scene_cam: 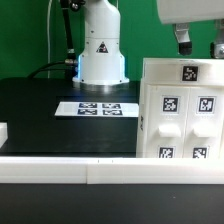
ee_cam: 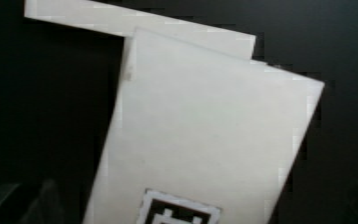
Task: Assemble cabinet
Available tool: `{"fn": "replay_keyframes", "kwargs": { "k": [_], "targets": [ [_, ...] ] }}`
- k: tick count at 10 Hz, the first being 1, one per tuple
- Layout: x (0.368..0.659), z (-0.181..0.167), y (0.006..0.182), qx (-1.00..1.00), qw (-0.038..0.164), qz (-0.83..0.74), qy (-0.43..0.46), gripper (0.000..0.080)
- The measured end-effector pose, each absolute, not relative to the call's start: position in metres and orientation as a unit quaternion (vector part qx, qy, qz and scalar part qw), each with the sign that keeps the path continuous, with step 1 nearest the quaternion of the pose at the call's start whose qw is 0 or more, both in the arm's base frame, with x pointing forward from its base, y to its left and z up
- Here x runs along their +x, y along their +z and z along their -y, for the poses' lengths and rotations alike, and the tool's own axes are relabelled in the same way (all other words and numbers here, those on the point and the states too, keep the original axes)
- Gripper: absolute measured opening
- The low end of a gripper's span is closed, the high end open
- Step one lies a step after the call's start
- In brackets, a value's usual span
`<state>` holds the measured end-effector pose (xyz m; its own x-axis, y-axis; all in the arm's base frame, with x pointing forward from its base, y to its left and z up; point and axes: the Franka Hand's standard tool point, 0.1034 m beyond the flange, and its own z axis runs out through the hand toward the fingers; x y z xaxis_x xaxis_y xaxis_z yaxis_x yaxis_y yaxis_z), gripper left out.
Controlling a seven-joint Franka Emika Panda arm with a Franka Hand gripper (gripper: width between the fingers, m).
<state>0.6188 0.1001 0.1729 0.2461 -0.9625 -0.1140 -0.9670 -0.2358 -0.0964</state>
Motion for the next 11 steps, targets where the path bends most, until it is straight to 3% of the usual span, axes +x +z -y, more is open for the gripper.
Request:
{"fn": "replay_keyframes", "kwargs": {
  "k": [4,8,11],
  "targets": [
    [0.627,-0.096,0.176,-0.946,0.067,-0.317,0.02,0.0797],
    [0.63,-0.091,0.176,-0.989,0.063,-0.136,0.002,0.0797],
    [0.632,-0.088,0.175,-0.997,0.034,0.067,-0.013,0.0797]
  ]
}}
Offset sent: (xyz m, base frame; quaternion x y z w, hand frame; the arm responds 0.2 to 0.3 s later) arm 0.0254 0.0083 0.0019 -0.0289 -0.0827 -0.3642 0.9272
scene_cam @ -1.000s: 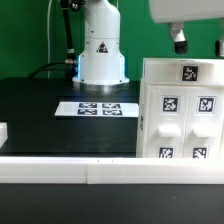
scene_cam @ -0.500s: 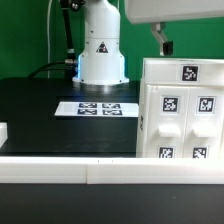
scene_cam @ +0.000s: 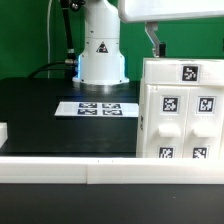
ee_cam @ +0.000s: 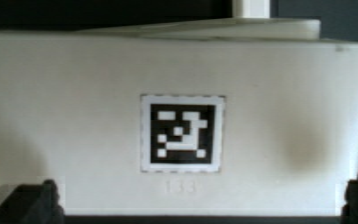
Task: Assemble cabinet
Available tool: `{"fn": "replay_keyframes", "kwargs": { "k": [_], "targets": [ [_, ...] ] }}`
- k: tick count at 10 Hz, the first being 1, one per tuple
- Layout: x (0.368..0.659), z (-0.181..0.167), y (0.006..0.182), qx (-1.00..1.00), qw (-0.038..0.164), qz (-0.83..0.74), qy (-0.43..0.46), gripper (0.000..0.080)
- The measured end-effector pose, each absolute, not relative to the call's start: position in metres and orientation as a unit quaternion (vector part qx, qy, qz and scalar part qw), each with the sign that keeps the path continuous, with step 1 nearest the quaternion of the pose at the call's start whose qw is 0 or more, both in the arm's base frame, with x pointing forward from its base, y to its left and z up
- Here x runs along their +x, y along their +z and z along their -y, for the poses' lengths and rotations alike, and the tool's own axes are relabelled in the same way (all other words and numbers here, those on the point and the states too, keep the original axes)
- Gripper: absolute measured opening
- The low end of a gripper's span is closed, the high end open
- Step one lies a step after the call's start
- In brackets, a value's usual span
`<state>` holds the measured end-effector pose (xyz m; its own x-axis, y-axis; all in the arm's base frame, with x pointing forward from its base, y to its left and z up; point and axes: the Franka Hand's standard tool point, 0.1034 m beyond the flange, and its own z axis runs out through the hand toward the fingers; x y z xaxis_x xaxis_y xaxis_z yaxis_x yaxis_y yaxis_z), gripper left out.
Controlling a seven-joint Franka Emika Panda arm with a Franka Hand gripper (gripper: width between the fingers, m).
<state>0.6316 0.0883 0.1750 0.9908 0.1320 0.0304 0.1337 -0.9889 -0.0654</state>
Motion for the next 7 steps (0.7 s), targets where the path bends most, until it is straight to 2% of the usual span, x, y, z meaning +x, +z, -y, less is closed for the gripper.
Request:
{"fn": "replay_keyframes", "kwargs": {
  "k": [7],
  "targets": [
    [0.6255,-0.0933,0.1723,-0.885,-0.002,0.465,-0.001,0.0797]
  ]
}}
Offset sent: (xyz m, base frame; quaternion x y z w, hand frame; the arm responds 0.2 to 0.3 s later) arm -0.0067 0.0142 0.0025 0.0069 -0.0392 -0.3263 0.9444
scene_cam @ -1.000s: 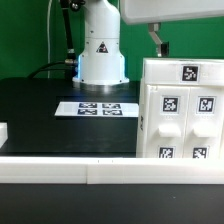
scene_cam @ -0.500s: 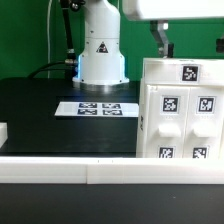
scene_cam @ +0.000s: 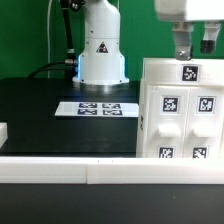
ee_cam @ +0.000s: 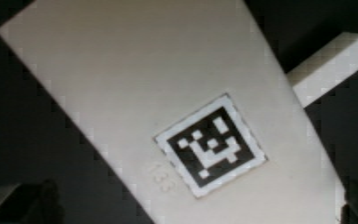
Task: Assemble cabinet
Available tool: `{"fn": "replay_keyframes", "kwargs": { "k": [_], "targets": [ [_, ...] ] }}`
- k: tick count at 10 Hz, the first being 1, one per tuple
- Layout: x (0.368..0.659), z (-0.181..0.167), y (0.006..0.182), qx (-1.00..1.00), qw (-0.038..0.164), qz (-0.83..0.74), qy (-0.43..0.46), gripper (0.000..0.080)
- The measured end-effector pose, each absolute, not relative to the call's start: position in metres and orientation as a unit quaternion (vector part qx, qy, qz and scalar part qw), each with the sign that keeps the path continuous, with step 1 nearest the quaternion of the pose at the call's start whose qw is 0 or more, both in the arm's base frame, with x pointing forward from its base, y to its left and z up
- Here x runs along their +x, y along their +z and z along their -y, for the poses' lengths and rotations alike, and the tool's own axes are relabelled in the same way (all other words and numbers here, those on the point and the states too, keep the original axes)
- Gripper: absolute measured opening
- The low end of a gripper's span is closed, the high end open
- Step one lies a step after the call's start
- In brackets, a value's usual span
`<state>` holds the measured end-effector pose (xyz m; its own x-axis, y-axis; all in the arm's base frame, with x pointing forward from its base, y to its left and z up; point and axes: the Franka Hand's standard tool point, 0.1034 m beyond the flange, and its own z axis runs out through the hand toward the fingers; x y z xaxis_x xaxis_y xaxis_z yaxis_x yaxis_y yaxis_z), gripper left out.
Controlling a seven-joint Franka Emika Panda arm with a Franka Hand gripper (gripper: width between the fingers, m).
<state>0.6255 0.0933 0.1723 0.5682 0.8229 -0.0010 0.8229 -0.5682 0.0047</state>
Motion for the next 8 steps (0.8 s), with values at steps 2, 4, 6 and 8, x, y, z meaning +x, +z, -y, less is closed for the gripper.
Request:
{"fn": "replay_keyframes", "kwargs": {
  "k": [2,4,6,8],
  "targets": [
    [0.624,-0.092,0.169,0.848,0.004,-0.53,0.001,0.0797],
    [0.624,-0.086,0.167,0.814,0.009,-0.581,-0.003,0.0797],
    [0.623,-0.08,0.163,0.764,0.016,-0.645,-0.008,0.0797],
    [0.62,-0.074,0.158,0.731,0.019,-0.682,-0.015,0.0797]
  ]
}}
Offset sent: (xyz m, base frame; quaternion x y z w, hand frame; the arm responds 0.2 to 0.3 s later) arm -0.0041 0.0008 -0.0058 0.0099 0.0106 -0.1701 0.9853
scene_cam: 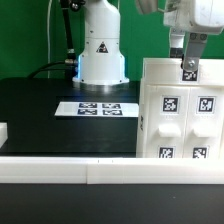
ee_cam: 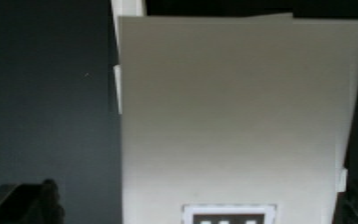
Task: Assemble cabinet
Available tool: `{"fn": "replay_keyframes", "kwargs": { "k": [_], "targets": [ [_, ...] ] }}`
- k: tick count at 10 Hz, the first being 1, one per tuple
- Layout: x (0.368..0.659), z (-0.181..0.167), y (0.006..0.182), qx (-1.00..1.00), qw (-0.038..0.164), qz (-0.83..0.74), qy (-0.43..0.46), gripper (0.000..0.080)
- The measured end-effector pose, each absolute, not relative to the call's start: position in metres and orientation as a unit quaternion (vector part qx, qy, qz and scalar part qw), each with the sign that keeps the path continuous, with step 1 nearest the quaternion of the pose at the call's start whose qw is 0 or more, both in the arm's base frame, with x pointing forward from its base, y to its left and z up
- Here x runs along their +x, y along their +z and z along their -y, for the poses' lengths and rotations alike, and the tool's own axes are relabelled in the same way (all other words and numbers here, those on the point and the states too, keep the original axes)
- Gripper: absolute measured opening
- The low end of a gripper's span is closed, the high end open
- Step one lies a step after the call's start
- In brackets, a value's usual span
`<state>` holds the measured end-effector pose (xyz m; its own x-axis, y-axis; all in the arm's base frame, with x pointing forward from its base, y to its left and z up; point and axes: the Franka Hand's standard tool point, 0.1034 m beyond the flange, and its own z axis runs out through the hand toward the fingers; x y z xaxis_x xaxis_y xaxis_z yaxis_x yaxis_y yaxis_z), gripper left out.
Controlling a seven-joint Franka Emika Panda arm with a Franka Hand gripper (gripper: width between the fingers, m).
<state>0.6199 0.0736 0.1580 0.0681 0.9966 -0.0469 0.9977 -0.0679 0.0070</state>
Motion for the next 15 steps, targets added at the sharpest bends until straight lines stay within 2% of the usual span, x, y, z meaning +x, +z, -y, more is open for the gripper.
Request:
{"fn": "replay_keyframes", "kwargs": {
  "k": [4,6,10,15],
  "targets": [
    [0.6147,-0.0667,0.1503,0.752,0.016,-0.658,-0.02,0.0797],
    [0.6146,-0.0662,0.1506,0.759,0.015,-0.65,-0.021,0.056],
    [0.6147,-0.0648,0.1505,0.79,0.016,-0.613,-0.02,0.0561],
    [0.6149,-0.0677,0.1542,0.92,0.019,-0.391,-0.013,0.0563]
  ]
}}
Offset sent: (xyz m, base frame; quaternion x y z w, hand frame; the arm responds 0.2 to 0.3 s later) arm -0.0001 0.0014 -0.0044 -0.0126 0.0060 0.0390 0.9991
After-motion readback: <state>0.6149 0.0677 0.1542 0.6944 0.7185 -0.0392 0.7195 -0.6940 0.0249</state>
